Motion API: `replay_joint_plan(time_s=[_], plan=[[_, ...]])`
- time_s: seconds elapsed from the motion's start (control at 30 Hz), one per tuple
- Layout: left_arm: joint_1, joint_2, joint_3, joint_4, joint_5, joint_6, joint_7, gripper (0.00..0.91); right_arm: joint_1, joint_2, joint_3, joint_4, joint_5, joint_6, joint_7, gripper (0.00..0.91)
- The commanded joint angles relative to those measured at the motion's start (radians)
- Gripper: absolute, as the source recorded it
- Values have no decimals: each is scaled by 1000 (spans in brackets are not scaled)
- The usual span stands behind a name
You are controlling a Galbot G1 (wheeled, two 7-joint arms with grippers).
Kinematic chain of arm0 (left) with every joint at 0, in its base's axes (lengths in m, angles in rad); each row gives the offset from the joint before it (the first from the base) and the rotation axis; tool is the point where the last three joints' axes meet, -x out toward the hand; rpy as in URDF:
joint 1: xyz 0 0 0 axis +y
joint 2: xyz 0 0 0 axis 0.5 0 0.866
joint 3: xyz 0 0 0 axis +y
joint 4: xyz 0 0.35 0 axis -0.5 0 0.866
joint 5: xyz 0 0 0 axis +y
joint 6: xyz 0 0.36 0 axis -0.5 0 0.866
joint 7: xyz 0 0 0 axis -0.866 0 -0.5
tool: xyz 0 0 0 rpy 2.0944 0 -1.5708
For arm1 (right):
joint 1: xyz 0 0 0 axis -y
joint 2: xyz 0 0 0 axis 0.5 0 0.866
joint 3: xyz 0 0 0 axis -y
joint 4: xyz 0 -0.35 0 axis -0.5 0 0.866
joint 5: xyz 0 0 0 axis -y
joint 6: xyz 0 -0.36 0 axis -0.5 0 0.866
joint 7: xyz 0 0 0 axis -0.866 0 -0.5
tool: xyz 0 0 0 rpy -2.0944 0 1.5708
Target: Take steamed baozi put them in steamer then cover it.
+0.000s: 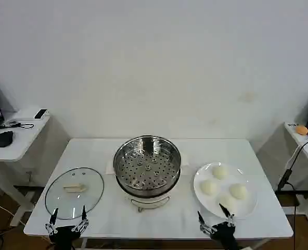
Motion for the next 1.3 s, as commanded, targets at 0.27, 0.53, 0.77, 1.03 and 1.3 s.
replay_joint_plan(time_s=[0.27,0.53,0.77,1.03,1.3], plan=[[-14,13,-68,-74,136,177,158,907,294,-480,175,-184,-115,-214,-216,907],[3,-2,-68,-83,165,170,153,907,588,-736,-75,-370,-221,-162,-448,907],[15,-11,-79,-96,181,163,150,907,1107,-801,-610,-568,-250,4,-578,907],[21,-31,-98,-108,191,160,151,907,1467,-755,-1060,-700,-253,57,-741,907],[18,-24,-116,-109,198,159,157,907,1608,-721,-1310,-735,-191,12,-822,907]])
